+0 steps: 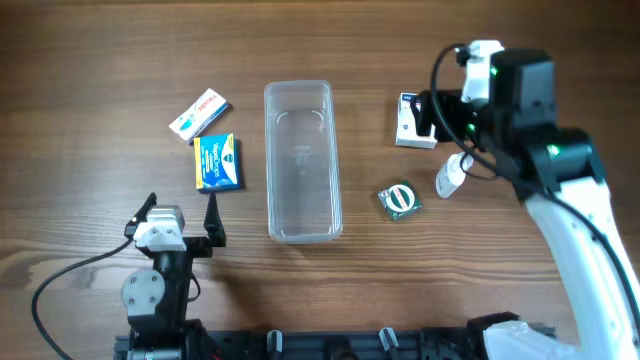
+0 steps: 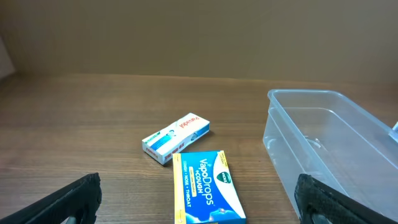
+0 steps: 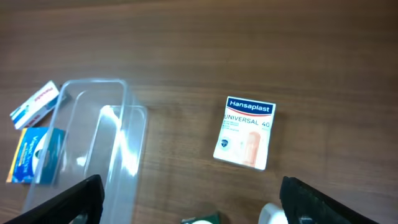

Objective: Pack container
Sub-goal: 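Move right gripper over the white Hansaplast box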

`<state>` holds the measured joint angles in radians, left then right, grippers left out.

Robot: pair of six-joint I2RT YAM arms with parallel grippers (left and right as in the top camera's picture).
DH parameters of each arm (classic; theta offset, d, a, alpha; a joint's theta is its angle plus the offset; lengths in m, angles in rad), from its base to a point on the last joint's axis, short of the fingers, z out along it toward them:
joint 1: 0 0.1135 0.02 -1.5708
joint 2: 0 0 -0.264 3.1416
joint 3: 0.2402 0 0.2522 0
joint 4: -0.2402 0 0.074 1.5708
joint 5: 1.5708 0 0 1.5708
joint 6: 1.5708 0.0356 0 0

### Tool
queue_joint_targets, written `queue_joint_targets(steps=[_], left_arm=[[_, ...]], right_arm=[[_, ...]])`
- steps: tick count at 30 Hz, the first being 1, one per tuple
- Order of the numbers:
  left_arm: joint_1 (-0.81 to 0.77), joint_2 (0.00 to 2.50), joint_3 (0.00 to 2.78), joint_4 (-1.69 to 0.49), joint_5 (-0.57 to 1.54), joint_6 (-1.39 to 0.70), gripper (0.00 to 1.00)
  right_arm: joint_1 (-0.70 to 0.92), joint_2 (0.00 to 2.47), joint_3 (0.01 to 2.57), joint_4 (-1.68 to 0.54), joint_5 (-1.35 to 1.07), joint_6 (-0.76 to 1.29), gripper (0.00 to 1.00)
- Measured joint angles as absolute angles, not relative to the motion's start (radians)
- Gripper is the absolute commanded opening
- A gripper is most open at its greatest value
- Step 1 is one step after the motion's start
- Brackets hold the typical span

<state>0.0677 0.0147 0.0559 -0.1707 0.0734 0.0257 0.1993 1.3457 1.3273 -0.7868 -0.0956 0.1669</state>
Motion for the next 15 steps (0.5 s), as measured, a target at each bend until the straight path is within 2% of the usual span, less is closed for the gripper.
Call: queue_joint_targets(steps=[9, 15], left_arm=[[0.068, 0.015, 0.056, -0.171, 0.073, 0.026, 1.00], [0.068, 0.015, 0.056, -0.171, 0.073, 0.026, 1.00]], right_arm=[[0.208, 1.605, 1.506, -0.841, -0.012, 0.175, 1.00], [0.204, 1.720, 1.553, -0.845, 0.047, 0.178, 1.00]])
